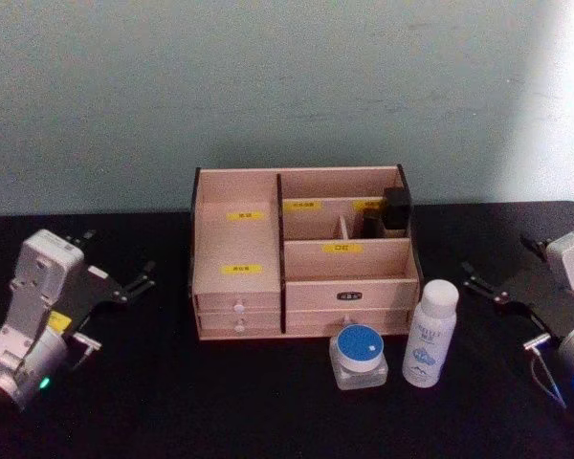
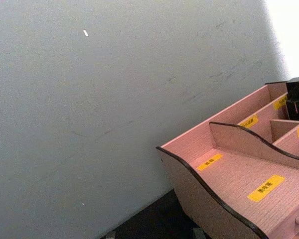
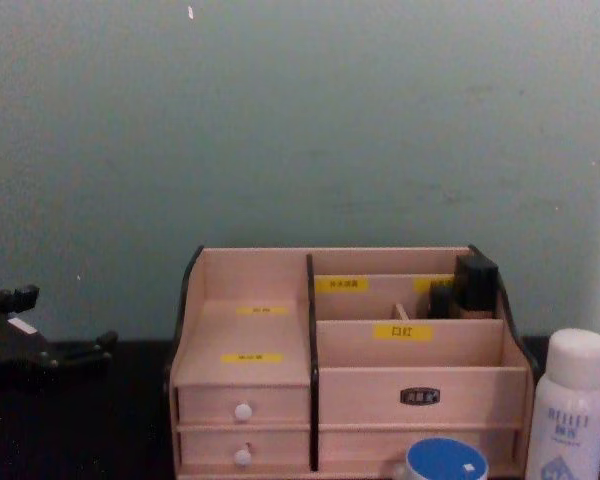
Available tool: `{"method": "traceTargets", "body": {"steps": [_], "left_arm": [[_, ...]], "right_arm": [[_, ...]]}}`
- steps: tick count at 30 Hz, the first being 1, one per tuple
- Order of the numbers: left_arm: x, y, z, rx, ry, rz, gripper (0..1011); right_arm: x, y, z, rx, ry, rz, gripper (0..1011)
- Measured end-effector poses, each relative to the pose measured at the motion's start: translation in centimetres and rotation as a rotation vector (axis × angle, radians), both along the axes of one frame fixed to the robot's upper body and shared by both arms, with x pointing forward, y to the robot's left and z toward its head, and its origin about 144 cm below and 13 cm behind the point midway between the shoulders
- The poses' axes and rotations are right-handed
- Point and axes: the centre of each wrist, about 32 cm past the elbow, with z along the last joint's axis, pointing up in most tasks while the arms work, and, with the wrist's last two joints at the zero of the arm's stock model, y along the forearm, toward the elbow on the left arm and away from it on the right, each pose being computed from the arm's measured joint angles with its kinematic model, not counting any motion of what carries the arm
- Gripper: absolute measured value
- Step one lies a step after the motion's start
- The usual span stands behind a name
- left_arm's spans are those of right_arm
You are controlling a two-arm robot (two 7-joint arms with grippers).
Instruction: Pick up the facial cleanser and watermelon frost from the table and place them into the tiered storage box.
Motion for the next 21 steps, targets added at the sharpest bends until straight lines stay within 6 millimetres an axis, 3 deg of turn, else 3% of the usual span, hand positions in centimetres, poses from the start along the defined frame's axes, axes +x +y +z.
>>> {"method": "traceTargets", "body": {"steps": [21], "left_arm": [[0.00,0.00,0.00,0.000,0.000,0.000,1001]], "right_arm": [[0.00,0.00,0.00,0.000,0.000,0.000,1003]]}}
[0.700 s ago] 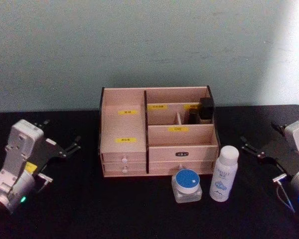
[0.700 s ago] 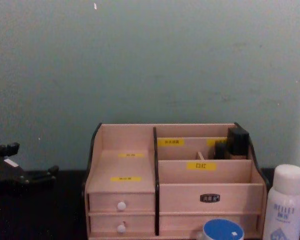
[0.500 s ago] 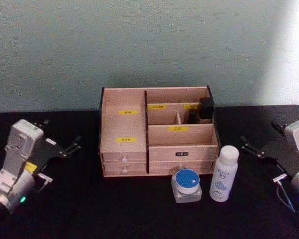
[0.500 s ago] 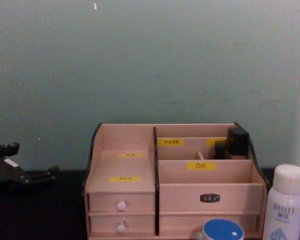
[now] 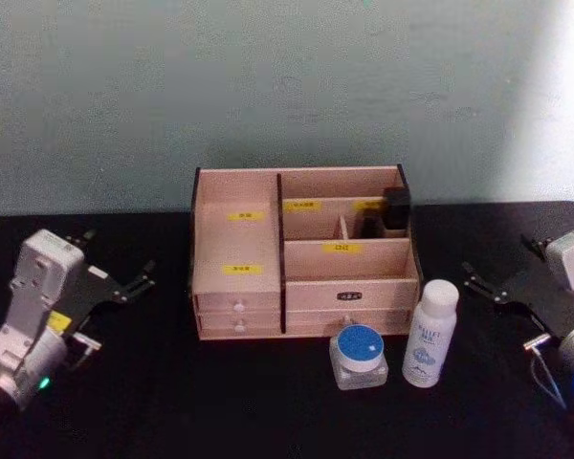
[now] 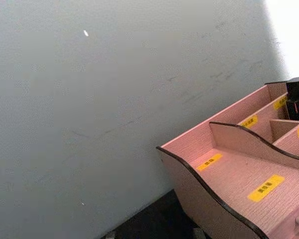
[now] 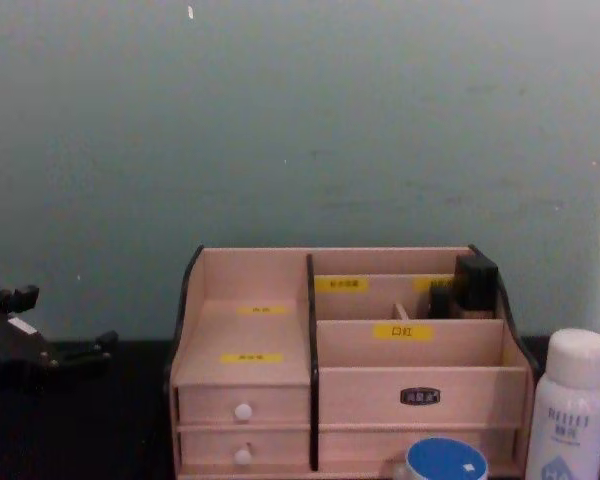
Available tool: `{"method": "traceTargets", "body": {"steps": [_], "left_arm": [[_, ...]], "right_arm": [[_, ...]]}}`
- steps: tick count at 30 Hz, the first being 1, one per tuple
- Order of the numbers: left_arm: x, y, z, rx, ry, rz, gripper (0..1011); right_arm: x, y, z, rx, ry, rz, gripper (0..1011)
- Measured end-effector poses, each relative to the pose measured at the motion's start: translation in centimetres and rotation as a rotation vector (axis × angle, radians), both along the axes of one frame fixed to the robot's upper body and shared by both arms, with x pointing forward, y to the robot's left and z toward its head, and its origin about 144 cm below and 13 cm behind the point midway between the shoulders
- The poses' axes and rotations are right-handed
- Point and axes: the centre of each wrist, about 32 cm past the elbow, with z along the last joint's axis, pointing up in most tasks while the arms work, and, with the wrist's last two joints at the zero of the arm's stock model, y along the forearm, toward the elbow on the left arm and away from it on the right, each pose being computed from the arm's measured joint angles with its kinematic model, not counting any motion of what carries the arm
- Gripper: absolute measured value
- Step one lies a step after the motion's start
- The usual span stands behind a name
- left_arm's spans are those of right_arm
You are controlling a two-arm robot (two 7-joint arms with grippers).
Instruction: Pick up the facial cleanser and watermelon frost from the table and place them into the tiered storage box.
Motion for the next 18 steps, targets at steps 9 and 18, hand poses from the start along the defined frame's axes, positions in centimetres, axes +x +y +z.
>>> {"method": "traceTargets", "body": {"steps": [9,18], "left_arm": [[0.00,0.00,0.00,0.000,0.000,0.000,1001],[0.00,0.00,0.00,0.000,0.000,0.000,1001]], "right_arm": [[0.00,0.00,0.00,0.000,0.000,0.000,1002],[0.00,0.00,0.00,0.000,0.000,0.000,1003]]}}
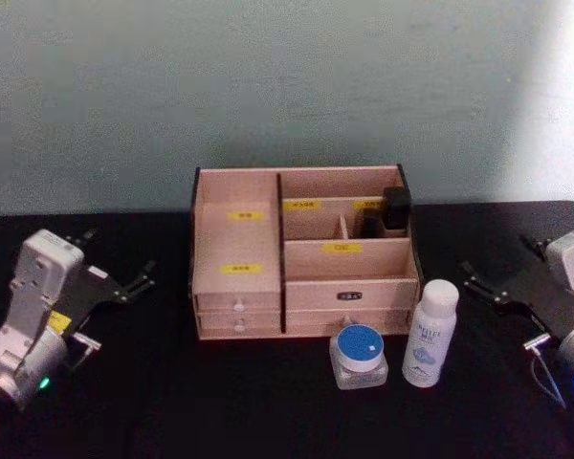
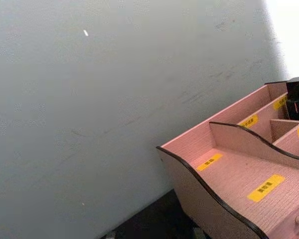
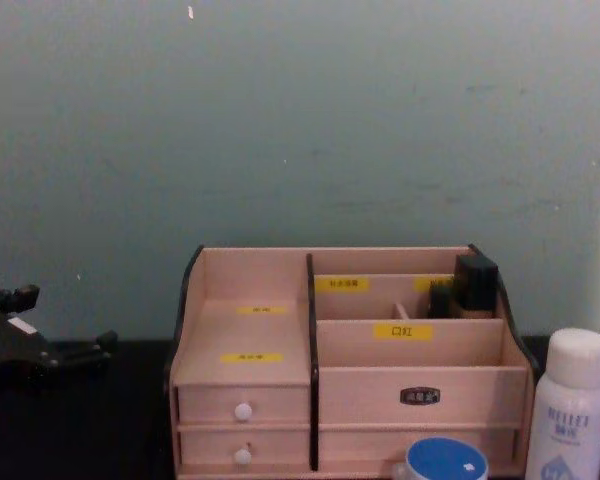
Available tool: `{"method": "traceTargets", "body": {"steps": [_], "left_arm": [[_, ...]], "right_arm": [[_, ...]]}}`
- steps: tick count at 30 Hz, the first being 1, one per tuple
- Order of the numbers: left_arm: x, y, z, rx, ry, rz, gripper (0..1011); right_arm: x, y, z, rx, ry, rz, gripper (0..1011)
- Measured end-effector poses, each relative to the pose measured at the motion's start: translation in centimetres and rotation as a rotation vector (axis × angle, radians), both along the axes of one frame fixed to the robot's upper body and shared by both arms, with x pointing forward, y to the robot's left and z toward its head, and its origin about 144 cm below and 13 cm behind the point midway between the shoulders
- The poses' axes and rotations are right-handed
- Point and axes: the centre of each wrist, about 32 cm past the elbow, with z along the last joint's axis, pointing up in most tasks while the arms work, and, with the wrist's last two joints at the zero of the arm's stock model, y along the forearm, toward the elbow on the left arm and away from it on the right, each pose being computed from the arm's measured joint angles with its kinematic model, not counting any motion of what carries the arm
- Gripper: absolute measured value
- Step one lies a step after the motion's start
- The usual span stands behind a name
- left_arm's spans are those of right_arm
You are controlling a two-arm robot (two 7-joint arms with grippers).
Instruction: Pick up the facial cleanser and watermelon frost from the table and place them into the tiered storage box.
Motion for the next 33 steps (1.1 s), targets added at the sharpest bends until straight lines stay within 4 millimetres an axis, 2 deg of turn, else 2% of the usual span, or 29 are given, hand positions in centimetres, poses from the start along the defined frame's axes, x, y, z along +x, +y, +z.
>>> {"method": "traceTargets", "body": {"steps": [19,33], "left_arm": [[0.0,0.0,0.0,0.000,0.000,0.000,1001],[0.0,0.0,0.0,0.000,0.000,0.000,1001]], "right_arm": [[-0.2,-0.2,0.2,0.029,0.013,0.006,1003],[-2.9,-1.5,1.3,0.095,0.126,0.067,1003]]}}
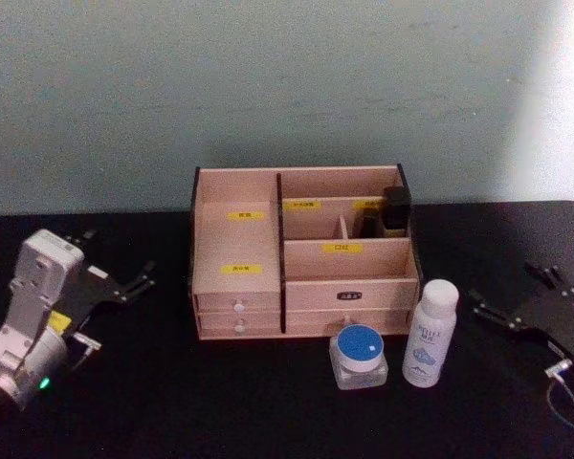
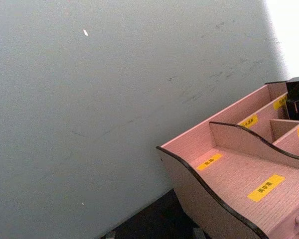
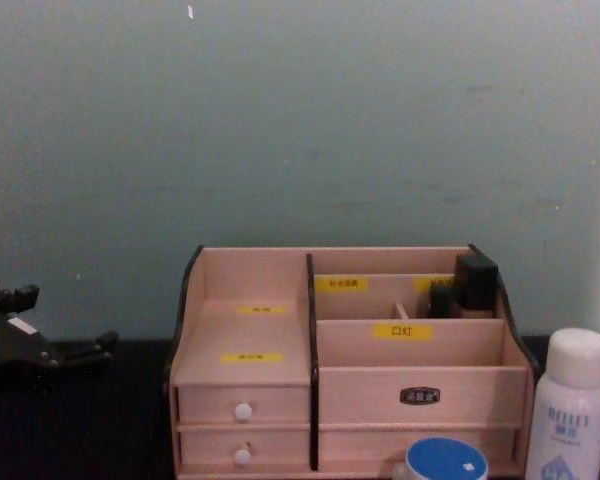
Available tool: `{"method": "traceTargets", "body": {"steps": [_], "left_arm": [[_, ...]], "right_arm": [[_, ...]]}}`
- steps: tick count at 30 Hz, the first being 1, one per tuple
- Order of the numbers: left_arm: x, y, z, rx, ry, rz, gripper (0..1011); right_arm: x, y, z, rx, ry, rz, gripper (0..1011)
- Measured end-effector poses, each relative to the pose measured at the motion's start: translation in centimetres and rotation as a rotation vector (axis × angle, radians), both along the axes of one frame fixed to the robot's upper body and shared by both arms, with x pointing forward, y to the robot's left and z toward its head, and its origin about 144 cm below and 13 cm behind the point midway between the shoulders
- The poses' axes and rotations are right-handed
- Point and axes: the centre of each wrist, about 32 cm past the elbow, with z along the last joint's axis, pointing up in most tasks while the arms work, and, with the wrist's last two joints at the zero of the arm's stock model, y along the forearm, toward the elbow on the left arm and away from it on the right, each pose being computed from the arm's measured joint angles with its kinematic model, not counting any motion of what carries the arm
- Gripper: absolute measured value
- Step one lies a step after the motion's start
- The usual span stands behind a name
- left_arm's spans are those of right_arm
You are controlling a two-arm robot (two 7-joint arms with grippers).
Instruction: Pick up the facial cleanser and watermelon frost from the table and place them into the tiered storage box.
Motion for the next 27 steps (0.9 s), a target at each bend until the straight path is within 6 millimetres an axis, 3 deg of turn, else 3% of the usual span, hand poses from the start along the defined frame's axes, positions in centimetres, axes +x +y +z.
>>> {"method": "traceTargets", "body": {"steps": [15,27], "left_arm": [[0.0,0.0,0.0,0.000,0.000,0.000,1001],[0.0,0.0,0.0,0.000,0.000,0.000,1001]], "right_arm": [[-3.9,-1.3,1.3,0.038,0.120,0.116,1003],[-4.2,-0.8,1.9,0.103,0.176,0.273,1002]]}}
